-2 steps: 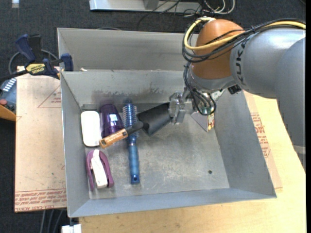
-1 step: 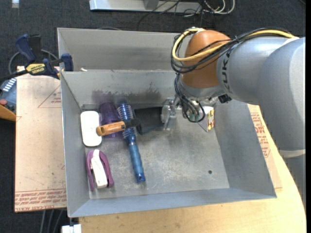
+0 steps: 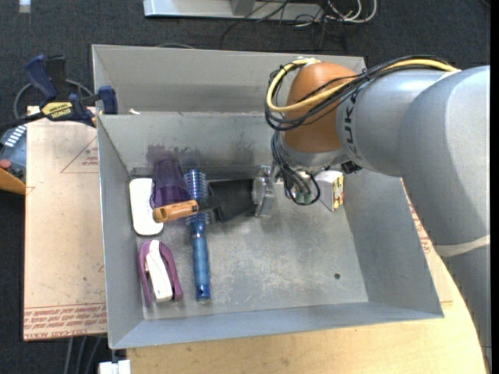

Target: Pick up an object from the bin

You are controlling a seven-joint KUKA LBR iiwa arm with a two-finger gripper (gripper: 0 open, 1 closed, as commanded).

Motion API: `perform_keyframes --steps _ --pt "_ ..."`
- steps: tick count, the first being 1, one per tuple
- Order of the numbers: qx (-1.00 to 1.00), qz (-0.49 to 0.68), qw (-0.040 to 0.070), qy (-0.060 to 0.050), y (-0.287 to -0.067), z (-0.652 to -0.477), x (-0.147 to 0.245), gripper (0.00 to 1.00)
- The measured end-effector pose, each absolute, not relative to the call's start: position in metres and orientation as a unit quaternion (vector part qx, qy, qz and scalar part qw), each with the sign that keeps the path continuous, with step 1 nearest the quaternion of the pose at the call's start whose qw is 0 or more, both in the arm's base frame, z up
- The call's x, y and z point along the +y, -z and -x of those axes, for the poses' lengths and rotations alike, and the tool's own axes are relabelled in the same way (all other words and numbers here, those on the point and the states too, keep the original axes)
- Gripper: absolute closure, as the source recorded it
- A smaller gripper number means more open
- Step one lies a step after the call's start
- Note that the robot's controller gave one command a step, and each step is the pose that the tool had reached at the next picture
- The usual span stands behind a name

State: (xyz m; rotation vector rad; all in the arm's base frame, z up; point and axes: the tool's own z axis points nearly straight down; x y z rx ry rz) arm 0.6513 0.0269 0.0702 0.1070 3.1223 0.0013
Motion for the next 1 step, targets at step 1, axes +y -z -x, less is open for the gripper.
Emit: perform_keyframes --steps 1 --pt "0.999 -0.043 0.009 -0.001 -0.0710 -0.6467 0.0446 1.00"
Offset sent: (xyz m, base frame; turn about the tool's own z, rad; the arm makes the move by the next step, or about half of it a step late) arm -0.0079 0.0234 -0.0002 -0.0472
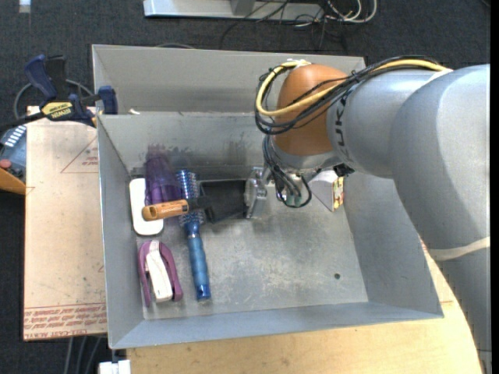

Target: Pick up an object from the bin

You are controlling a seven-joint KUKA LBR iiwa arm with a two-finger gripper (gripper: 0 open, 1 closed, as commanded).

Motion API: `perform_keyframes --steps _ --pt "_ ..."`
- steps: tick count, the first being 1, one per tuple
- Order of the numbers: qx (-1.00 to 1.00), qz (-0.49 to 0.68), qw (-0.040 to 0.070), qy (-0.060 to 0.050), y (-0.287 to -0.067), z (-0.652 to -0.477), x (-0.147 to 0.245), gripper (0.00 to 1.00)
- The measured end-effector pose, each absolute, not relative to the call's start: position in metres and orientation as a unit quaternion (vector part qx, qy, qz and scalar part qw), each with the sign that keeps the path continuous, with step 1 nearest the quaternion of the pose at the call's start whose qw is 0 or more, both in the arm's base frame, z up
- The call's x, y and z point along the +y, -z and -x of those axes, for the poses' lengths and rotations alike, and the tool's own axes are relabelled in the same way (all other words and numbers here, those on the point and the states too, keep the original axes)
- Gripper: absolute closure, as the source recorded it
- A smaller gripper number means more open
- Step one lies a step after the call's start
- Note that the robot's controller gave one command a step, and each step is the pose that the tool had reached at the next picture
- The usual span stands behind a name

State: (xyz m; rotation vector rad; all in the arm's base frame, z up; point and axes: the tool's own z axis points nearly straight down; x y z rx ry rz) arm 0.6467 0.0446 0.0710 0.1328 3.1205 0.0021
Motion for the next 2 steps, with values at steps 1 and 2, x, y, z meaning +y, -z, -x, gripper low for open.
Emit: perform_keyframes --steps 1,2 --pt "1.000 -0.025 0.011 0.000 -0.071 -0.646 0.047 1.00" --pt "1.000 0.013 0.008 0.000 -0.169 -0.637 0.026 1.00"
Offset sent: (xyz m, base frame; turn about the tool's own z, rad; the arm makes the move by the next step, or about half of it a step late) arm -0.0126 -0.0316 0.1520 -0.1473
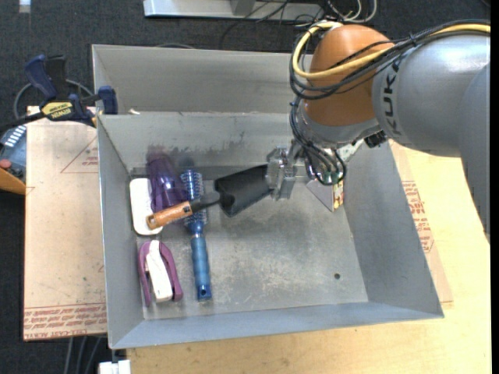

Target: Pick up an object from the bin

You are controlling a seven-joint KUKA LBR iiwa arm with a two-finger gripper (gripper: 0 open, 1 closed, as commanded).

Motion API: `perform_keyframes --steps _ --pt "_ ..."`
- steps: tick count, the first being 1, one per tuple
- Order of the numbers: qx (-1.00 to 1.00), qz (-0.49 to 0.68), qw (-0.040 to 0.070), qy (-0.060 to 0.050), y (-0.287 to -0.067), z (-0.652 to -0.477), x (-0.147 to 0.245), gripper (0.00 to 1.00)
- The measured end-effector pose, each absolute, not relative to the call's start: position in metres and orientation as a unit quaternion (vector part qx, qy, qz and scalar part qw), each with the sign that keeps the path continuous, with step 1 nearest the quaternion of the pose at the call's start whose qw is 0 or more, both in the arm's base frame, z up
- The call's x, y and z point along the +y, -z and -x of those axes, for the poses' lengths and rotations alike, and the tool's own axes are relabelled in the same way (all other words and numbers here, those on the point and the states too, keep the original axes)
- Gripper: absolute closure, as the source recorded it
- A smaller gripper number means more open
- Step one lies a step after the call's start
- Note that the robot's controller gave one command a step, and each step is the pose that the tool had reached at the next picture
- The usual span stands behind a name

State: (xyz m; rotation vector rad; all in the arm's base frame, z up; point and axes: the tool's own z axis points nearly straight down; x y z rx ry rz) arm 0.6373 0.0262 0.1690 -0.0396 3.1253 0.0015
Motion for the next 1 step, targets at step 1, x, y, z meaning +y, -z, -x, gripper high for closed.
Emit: perform_keyframes --steps 1 --pt "0.999 -0.051 0.013 0.000 -0.1009 -0.6462 0.0266 1.00"
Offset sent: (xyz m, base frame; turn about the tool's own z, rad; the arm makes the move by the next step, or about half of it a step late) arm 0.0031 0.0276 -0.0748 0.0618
